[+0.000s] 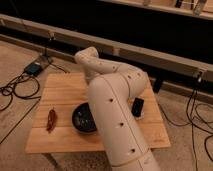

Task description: Stand the bottle upright

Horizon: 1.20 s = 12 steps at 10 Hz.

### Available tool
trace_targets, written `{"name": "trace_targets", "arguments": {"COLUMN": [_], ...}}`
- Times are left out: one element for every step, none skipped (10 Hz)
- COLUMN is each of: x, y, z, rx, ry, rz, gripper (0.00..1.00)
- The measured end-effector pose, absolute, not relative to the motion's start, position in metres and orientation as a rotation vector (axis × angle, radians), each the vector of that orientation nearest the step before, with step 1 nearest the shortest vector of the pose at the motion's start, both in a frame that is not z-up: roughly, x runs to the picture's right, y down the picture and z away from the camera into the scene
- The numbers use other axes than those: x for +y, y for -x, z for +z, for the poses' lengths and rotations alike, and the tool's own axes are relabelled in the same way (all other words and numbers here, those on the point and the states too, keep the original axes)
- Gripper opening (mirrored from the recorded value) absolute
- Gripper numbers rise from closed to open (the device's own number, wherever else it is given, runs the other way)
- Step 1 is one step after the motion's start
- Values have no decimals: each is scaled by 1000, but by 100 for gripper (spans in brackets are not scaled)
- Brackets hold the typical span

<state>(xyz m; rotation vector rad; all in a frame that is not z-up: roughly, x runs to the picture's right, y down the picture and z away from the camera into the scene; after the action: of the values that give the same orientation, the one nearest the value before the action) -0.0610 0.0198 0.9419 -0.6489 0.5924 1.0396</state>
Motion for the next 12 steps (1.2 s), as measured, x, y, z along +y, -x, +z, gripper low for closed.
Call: {"name": "trace_targets", "arguments": {"x": [14,11,3,-3,-8,-13,-15,-17,-19,-20,-20,-19], "y": [63,64,65,64,63,63,63,62,63,63,62,61], "z": [943,943,944,944,944,945,948,951,956,962,967,972], "rx": [587,585,580,576,572,563,552,542,525,504,489,475], "ry": [636,623,599,582,569,563,565,567,571,578,587,594], "rz": [1020,1010,1003,1004,1013,1033,1056,1070,1087,1090,1087,1083], "gripper": [65,65,65,65,65,65,65,65,65,65,65,65]}}
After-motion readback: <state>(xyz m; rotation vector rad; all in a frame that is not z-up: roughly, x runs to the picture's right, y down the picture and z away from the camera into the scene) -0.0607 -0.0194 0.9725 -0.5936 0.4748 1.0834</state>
